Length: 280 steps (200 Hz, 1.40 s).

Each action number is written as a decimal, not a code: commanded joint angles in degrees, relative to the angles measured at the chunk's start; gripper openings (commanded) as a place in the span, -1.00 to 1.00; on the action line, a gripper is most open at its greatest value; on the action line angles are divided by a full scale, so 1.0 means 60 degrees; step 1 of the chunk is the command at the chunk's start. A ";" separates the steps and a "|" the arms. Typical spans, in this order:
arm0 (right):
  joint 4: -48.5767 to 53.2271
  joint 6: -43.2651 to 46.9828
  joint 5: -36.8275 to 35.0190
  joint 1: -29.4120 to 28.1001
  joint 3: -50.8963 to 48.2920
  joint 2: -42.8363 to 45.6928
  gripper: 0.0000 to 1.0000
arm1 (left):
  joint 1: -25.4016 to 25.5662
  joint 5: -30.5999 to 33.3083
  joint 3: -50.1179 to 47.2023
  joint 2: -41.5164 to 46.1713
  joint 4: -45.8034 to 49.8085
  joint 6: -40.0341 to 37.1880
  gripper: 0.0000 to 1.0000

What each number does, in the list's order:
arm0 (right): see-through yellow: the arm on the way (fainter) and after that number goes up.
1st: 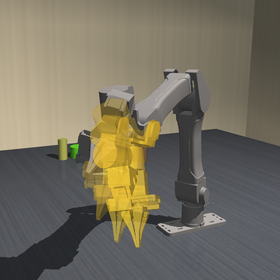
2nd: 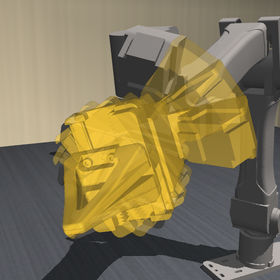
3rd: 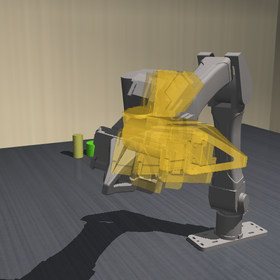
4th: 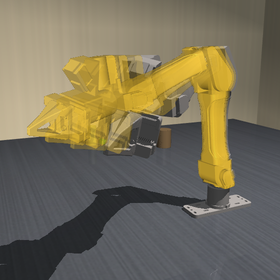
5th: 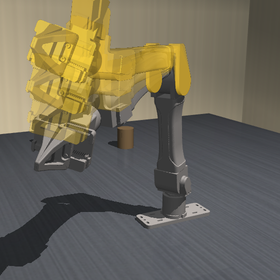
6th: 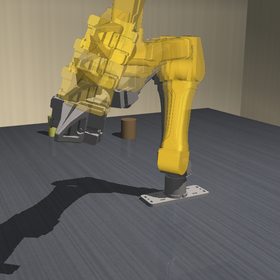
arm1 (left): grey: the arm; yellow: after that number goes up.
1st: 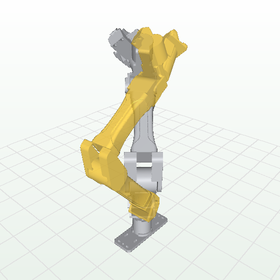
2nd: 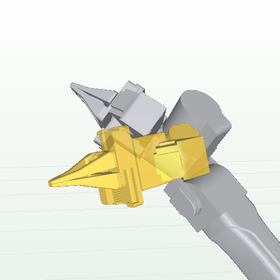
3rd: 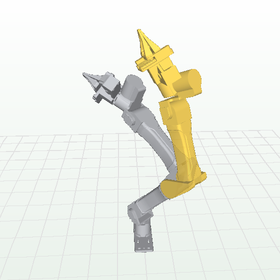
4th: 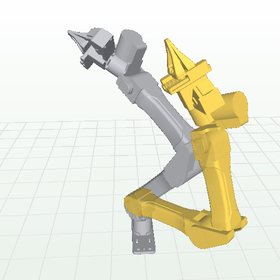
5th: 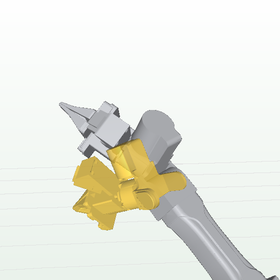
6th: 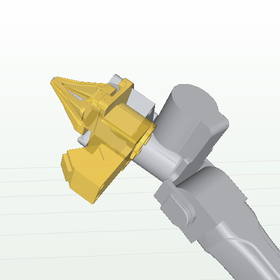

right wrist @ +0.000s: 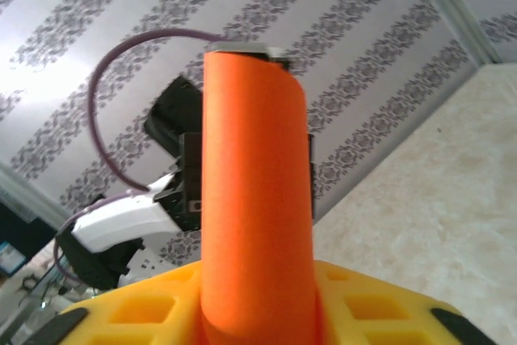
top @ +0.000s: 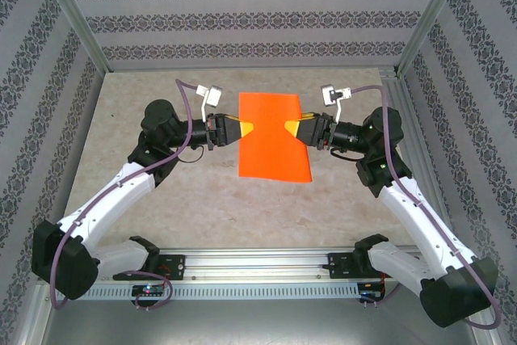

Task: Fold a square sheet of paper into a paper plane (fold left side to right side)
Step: Place a square sheet of paper at the bottom-center of the table, then first fold in half a square sheet of paper at the center of the table.

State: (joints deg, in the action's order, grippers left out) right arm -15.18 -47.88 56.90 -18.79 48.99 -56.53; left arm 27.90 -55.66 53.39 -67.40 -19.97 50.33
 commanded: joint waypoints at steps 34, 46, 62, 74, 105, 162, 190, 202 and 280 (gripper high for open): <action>0.5097 0.2956 -0.2561 0.0923 -0.0006 0.0162 0.57 | 0.0074 0.1380 -0.1090 0.0111 0.2944 -0.1300 -1.00; 0.5721 0.3309 -0.3161 0.0997 -0.0157 0.0060 0.65 | 0.0073 0.1745 -0.1524 -0.0065 0.3237 -0.1434 -1.00; 0.6157 0.3492 -0.3609 0.0994 -0.0466 -0.0118 0.67 | 0.0072 0.2251 -0.1968 -0.0486 0.3696 -0.1557 -1.00; 0.6212 0.3477 -0.3788 0.1002 -0.0756 -0.0293 0.69 | 0.0075 0.2661 -0.2135 -0.0868 0.4131 -0.1798 -1.00; 0.5965 0.3191 -0.4210 0.0878 -0.1633 -0.0720 0.69 | 0.0073 0.3742 -0.2154 -0.1957 0.4972 -0.2464 -1.00; 0.5663 0.2901 -0.4724 0.0481 -0.2356 -0.1339 0.70 | 0.0078 0.3975 -0.1350 -0.3567 0.5846 -0.3398 -1.00; 0.5401 0.2722 -0.4787 0.0240 -0.2465 -0.1604 0.70 | 0.0072 0.3820 -0.1229 -0.3623 0.5955 -0.3383 -0.63; 0.5328 0.2677 -0.4837 0.0126 -0.2469 -0.1773 0.70 | 0.0074 0.3599 -0.1258 -0.3577 0.5794 -0.3209 -0.33; 0.3999 0.1326 -0.4799 -0.0393 -0.2471 -0.2709 0.65 | 0.0099 0.2316 -0.1558 -0.3088 0.4095 -0.1634 0.09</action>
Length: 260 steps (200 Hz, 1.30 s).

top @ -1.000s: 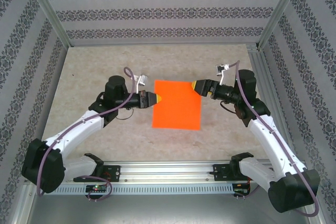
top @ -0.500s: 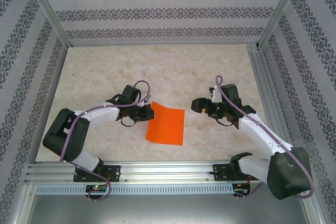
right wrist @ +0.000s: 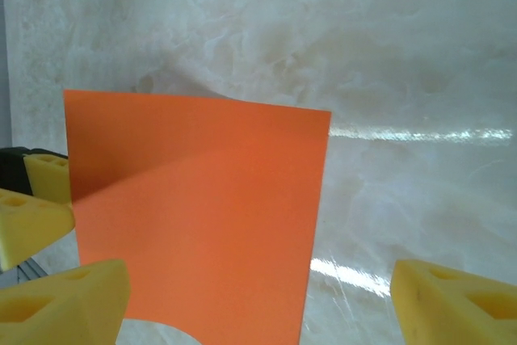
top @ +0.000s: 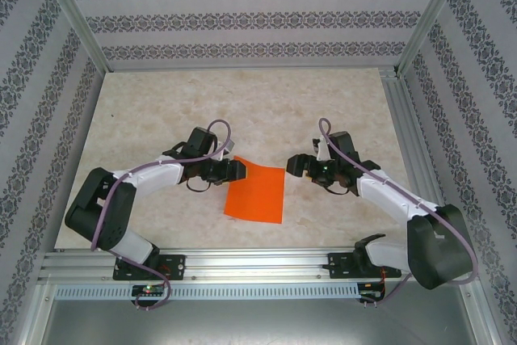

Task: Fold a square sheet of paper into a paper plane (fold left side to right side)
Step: First fold in half a square sheet of paper at the center of the table.

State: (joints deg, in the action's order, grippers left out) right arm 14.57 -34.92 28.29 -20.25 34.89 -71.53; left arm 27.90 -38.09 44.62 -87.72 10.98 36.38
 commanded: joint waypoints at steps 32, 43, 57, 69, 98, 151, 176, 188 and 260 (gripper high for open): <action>-0.2153 -0.2027 0.0089 -0.0397 -0.0147 -0.0476 0.58 | 0.0258 -0.0758 -0.0126 0.0202 -0.1679 0.1163 0.11; -0.2613 -0.2438 0.0053 -0.0553 -0.0149 -0.0580 0.56 | 0.0308 -0.0837 -0.0142 0.0131 -0.1973 0.1356 0.12; -0.3188 -0.2890 0.0010 -0.0732 -0.0119 -0.0764 0.55 | 0.0414 -0.0885 -0.0097 0.0024 -0.2259 0.1565 0.13; -0.3549 -0.3181 -0.0014 -0.0855 -0.0021 -0.0961 0.55 | 0.0539 -0.0891 -0.0027 -0.0082 -0.2480 0.1712 0.15; -0.3497 -0.3358 -0.0186 -0.1045 0.0361 -0.1466 0.50 | 0.0794 -0.0749 0.0190 -0.0288 -0.2534 0.1802 0.18; -0.4005 -0.3826 -0.0285 -0.1151 0.0330 -0.1732 0.46 | 0.1172 -0.0548 0.0325 -0.0612 -0.2849 0.2076 0.22; -0.3748 -0.3816 -0.0356 -0.1142 0.0307 -0.1745 0.46 | 0.1195 -0.0380 0.0356 -0.0695 -0.2799 0.2118 0.20; -0.3628 -0.3775 -0.0409 -0.1143 0.0280 -0.1772 0.46 | 0.1202 -0.0298 0.0384 -0.0702 -0.2784 0.2125 0.17; -0.3960 -0.3760 -0.0071 -0.0986 0.0176 -0.1726 0.46 | 0.1337 -0.0489 0.0502 -0.0721 -0.3060 0.2330 0.22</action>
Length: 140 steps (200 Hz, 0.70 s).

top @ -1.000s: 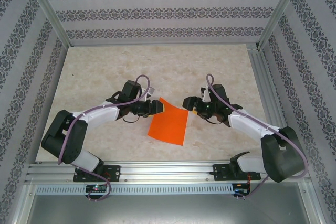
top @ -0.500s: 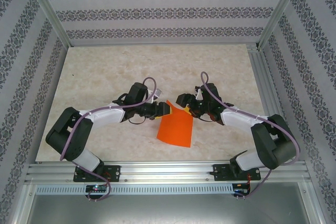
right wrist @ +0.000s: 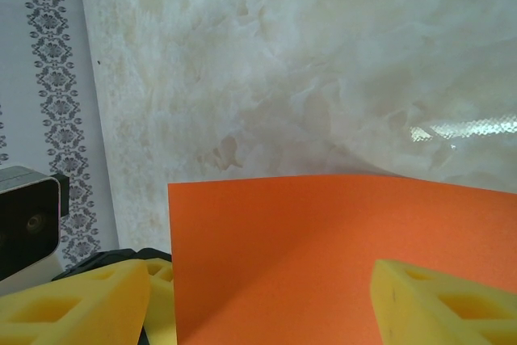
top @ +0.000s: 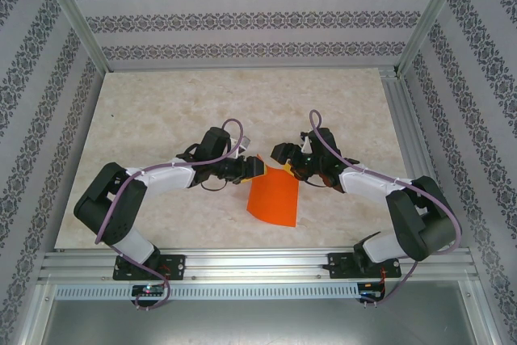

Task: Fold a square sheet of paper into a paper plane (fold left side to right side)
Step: First fold in half a square sheet of paper at the center of the table.

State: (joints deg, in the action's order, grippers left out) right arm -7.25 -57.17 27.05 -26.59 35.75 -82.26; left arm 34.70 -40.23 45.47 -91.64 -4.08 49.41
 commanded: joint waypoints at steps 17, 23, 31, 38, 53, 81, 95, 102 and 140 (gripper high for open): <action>-0.0383 -0.0064 0.0292 0.0176 0.0019 0.0174 0.46 | 0.0275 -0.0125 0.0390 -0.0106 -0.0636 0.0210 0.24; -0.0396 -0.0064 0.0335 0.0219 -0.0007 0.0210 0.46 | 0.0294 -0.0126 0.0404 -0.0146 -0.0687 0.0238 0.26; -0.0416 -0.0053 0.0403 0.0294 -0.0032 0.0258 0.45 | 0.0323 -0.0122 0.0415 -0.0184 -0.0766 0.0288 0.27; -0.0432 -0.0075 0.0461 0.0353 -0.0074 0.0301 0.46 | 0.0351 -0.0134 0.0436 -0.0217 -0.0818 0.0330 0.28; -0.0502 -0.0124 0.0602 0.0500 -0.0193 0.0430 0.46 | 0.0420 -0.0119 0.0477 -0.0311 -0.0873 0.0391 0.28; -0.0723 -0.0293 0.0862 0.0765 -0.0493 0.0653 0.41 | 0.0551 -0.0122 0.0561 -0.0501 -0.1080 0.0484 0.29; -0.0722 -0.0276 0.1071 0.0838 -0.0550 0.0702 0.39 | 0.0616 -0.0123 0.0593 -0.0616 -0.1186 0.0536 0.29; -0.0728 -0.0251 0.1179 0.0846 -0.0566 0.0691 0.37 | 0.0654 -0.0122 0.0633 -0.0674 -0.1220 0.0551 0.29; -0.0687 -0.0155 0.1516 0.0863 -0.0535 0.0438 0.34 | 0.0802 -0.0101 0.0785 -0.0954 -0.1334 0.0613 0.29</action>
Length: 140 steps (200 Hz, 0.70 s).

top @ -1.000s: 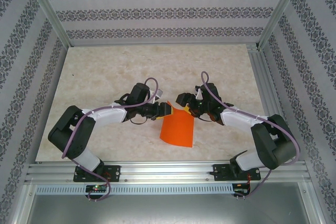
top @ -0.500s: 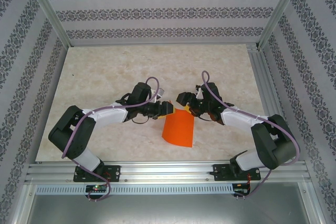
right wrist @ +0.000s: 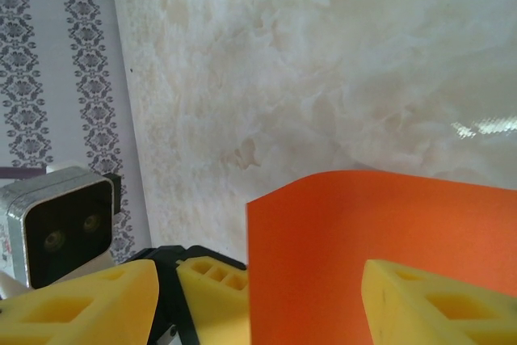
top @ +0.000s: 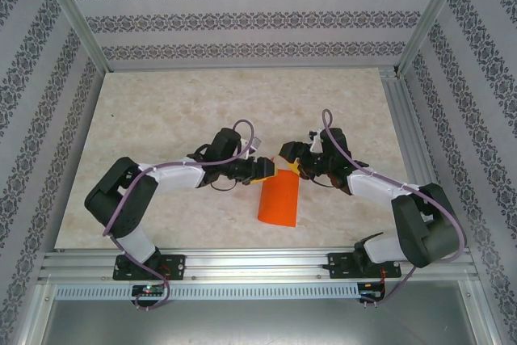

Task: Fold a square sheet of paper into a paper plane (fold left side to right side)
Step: First fold in half a square sheet of paper at the center of the table.

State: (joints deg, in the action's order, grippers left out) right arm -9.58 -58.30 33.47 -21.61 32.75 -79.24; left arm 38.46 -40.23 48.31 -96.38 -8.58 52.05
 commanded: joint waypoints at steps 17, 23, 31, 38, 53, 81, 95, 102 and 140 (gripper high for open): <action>-0.0278 0.0056 0.0551 0.0013 0.0026 -0.0279 0.31 | 0.0234 -0.0078 0.0355 -0.0233 -0.0648 0.0212 0.29; -0.0249 0.0078 0.0561 -0.0009 0.0054 -0.0372 0.28 | 0.0252 -0.0078 0.0370 -0.0251 -0.0672 0.0216 0.29; -0.0253 0.0079 0.0544 -0.0064 0.0090 -0.0451 0.26 | 0.0277 -0.0065 0.0396 -0.0284 -0.0676 0.0231 0.29; -0.0280 0.0076 0.0528 -0.0097 0.0104 -0.0528 0.25 | 0.0298 -0.0070 0.0412 -0.0312 -0.0678 0.0231 0.28; -0.0278 0.0098 0.0482 -0.0174 0.0164 -0.0622 0.20 | 0.0325 -0.0051 0.0437 -0.0354 -0.0679 0.0232 0.29; -0.0290 0.0093 0.0478 -0.0231 0.0210 -0.0825 0.07 | 0.0356 -0.0049 0.0458 -0.0408 -0.0723 0.0260 0.29; -0.0328 0.0094 0.0531 -0.0252 0.0228 -0.0937 -0.05 | 0.0358 -0.0060 0.0478 -0.0416 -0.0723 0.0260 0.29; -0.0347 0.0094 0.0555 -0.0277 0.0246 -0.0985 -0.11 | 0.0358 -0.0045 0.0473 -0.0424 -0.0712 0.0247 0.29; -0.0137 0.0244 0.0531 -0.0271 0.0356 -0.1089 -0.53 | 0.0359 -0.0006 0.0458 -0.0416 -0.0753 0.0260 0.29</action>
State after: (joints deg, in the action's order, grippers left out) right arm -10.26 -58.43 36.14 -22.50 33.04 -85.32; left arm 39.90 -40.21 49.47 -98.02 -10.31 53.04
